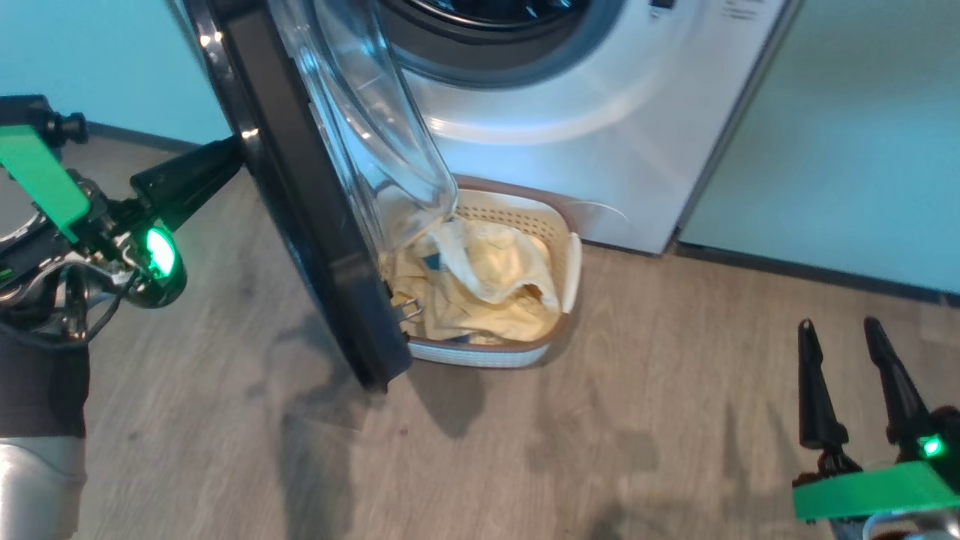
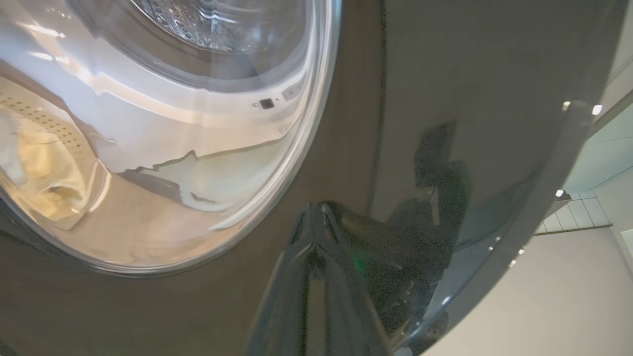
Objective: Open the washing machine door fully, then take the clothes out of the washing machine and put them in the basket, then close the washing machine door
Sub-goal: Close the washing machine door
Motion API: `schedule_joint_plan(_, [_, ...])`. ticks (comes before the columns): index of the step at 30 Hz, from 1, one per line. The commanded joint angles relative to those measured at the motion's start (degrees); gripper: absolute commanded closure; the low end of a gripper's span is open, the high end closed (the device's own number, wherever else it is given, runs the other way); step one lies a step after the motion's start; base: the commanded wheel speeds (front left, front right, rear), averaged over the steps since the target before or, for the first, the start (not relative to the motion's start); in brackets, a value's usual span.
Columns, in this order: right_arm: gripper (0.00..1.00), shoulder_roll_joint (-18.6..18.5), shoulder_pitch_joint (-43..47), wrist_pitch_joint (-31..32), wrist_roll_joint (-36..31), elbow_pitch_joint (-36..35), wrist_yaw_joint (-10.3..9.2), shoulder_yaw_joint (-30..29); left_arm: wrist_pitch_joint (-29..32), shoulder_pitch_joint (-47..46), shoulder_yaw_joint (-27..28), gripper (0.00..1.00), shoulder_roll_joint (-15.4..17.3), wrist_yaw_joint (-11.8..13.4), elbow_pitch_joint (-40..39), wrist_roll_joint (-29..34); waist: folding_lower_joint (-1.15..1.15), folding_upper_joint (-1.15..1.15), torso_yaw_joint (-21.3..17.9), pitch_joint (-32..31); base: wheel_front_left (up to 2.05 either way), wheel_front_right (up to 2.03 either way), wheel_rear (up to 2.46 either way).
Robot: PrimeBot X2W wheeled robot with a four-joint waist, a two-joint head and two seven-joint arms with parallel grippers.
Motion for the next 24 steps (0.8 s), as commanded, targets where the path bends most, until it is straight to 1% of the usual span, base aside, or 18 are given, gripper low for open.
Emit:
schedule_joint_plan(1, [0.0,-0.1,-2.6,-0.7,0.4,-2.1,-0.16,1.2,0.0,-1.3,2.2,1.0,2.0,0.1,-2.4,-0.6,-0.01,0.0,-1.8,1.2,0.0,0.0,0.0])
schedule_joint_plan(7, [0.0,0.0,-3.7,-0.7,1.6,-2.2,-0.16,1.3,-1.1,-1.5,2.3,1.0,1.1,0.7,-3.5,-0.3,-0.01,0.0,-5.8,2.3,0.0,0.0,0.0])
schedule_joint_plan(13, [0.0,0.0,-4.4,-0.7,2.4,-2.0,-0.16,1.3,-2.2,-2.3,2.9,1.0,0.7,0.3,-2.7,-0.1,-0.01,0.0,-9.4,2.6,0.0,0.0,0.0])
schedule_joint_plan(18, [0.0,0.0,-4.3,-0.7,2.9,-1.9,-0.16,1.2,-2.9,-2.9,2.8,1.0,0.3,-0.3,-1.7,0.5,-0.01,0.0,-11.4,2.2,0.0,0.0,0.0])
schedule_joint_plan(24, [0.0,0.0,-4.2,-0.7,3.2,-1.6,-0.16,1.5,-3.5,-4.1,2.6,1.0,-1.0,-1.2,0.0,0.5,-0.01,0.0,-12.7,1.7,0.0,0.0,0.0])
